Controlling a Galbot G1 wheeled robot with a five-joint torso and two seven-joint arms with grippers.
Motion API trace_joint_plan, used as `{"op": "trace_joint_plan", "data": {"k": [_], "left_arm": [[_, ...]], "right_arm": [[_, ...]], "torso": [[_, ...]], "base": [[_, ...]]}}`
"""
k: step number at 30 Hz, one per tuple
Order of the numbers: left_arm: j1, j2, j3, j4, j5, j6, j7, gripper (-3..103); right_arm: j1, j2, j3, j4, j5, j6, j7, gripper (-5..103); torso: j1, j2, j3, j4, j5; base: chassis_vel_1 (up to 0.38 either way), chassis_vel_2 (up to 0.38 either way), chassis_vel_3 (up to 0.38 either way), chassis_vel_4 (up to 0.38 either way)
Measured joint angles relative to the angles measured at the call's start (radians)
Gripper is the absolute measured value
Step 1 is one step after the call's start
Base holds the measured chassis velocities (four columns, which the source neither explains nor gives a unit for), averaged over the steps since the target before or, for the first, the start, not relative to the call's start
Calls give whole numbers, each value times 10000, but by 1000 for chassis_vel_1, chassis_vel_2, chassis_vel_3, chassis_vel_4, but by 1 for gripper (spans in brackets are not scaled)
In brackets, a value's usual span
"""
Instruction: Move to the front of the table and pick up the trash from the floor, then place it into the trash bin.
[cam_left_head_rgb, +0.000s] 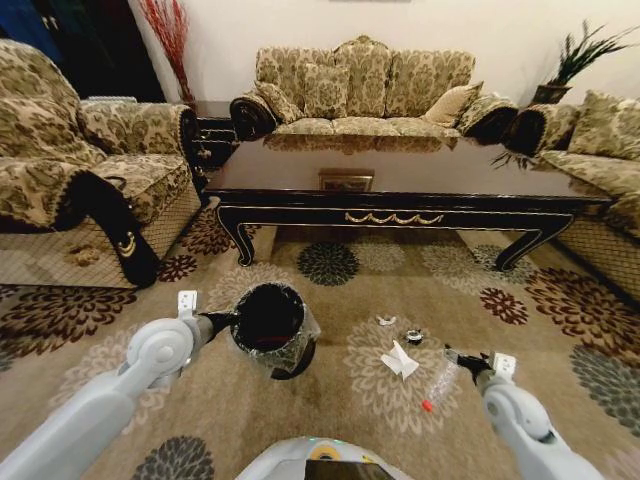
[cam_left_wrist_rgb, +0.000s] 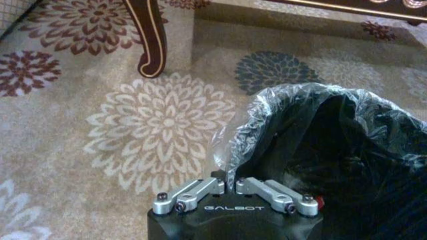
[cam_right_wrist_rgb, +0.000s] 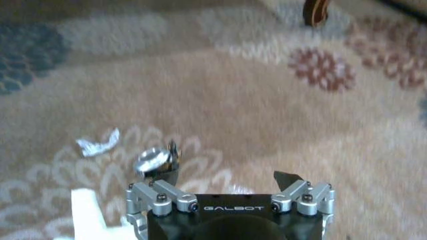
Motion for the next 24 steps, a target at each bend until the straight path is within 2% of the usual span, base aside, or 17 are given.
{"op": "trace_joint_plan", "data": {"k": [5,7,11,18,24], "left_arm": [[-22,-26,128,66,9,-2,5,3],[-46,-27,207,101,19,-3,17,3],[-29,-55,215,250,188,-3,85,3],[46,-124,204,388,290,-3,129,3],[-16,-122,260,331,234,-4,95,3]], "right_arm": [[450,-152,-440,-369,713,-531,489,91],[914,-145,-805,-862,1269,-989,1216,95],[1376,-116,-1148,-1318,1678,-1261,1686,95],[2654,168,-1621,-2213,2737,-1407,2400,95],[3172,413,-1741,-3012,2599,-1401,2624,95]], "torso": [[0,0,0,-1,-1],[0,0,0,-2,-1],[0,0,0,-3,1],[0,0,0,1,-2],[0,0,0,0,-2]], "base": [[0,0,0,0],[0,0,0,0],[0,0,0,0],[0,0,0,0],[0,0,0,0]]}}
